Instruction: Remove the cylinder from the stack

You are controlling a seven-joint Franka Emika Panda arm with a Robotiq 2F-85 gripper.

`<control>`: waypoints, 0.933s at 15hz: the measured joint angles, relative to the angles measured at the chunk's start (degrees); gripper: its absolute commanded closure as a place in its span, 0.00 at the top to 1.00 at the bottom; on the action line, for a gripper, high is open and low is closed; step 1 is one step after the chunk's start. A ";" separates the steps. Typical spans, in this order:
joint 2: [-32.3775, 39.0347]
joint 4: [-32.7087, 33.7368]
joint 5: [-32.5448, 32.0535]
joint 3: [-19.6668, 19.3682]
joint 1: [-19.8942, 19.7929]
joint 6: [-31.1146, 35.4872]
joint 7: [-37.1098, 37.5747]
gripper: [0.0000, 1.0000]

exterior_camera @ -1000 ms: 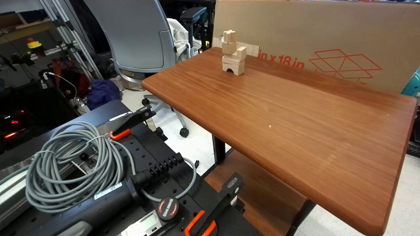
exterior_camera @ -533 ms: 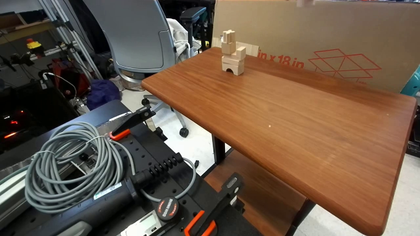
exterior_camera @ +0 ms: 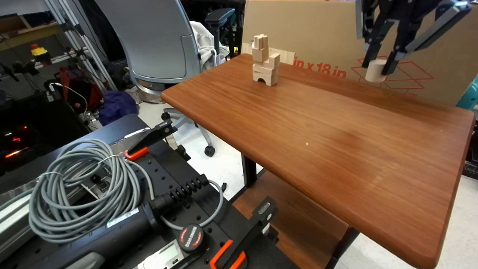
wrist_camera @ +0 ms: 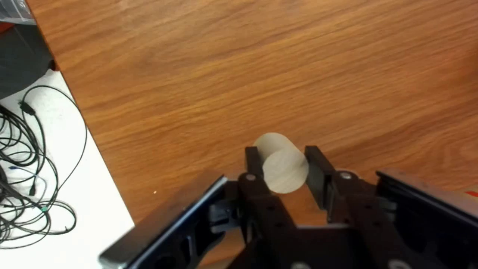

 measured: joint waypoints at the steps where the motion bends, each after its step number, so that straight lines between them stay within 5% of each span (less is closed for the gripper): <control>1: 2.40 1.55 0.00 0.02 0.01 -0.30 0.04 0.09; 5: 10.58 8.38 0.00 0.19 0.35 -3.06 0.07 0.09; 6: 11.39 10.04 -0.05 0.21 0.44 -4.49 0.06 0.59; 14: 8.58 11.90 -0.29 2.06 2.11 -6.42 -0.99 1.00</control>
